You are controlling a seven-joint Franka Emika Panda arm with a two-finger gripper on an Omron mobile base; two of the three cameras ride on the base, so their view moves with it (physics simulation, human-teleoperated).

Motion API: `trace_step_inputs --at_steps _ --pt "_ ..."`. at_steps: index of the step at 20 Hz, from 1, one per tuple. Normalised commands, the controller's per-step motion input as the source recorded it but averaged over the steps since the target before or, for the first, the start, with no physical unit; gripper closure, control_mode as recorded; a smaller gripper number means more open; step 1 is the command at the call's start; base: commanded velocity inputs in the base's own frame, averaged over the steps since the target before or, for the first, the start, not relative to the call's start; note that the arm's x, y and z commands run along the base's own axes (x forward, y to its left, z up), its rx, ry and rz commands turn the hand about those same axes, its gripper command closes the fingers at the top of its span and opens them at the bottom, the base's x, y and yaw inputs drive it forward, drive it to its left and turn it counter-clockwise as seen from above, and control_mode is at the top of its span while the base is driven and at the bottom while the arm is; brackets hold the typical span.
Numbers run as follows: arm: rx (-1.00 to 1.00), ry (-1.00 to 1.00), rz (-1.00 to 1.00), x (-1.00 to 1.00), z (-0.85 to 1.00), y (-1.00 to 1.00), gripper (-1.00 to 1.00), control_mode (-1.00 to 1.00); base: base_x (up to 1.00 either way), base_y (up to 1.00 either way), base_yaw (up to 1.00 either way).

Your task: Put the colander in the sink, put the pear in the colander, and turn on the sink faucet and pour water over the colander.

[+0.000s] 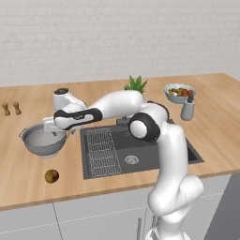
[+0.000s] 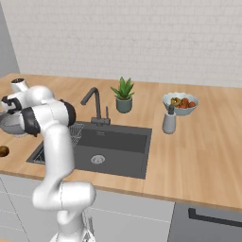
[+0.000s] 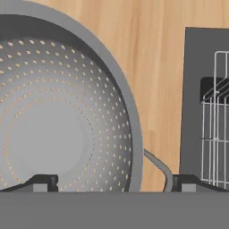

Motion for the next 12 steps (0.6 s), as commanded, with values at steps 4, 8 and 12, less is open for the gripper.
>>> trace_step_inputs --at_steps 4,8,12 --pt "0.00 0.00 0.00 0.23 -0.24 0.30 -1.00 -1.00 0.00 0.00 0.00" --pt "0.00 0.00 0.00 0.21 -0.17 0.28 -1.00 -1.00 0.00 0.00 0.00" --pt "0.00 0.00 0.00 0.06 -0.07 0.17 -1.00 -1.00 0.00 0.00 0.00"
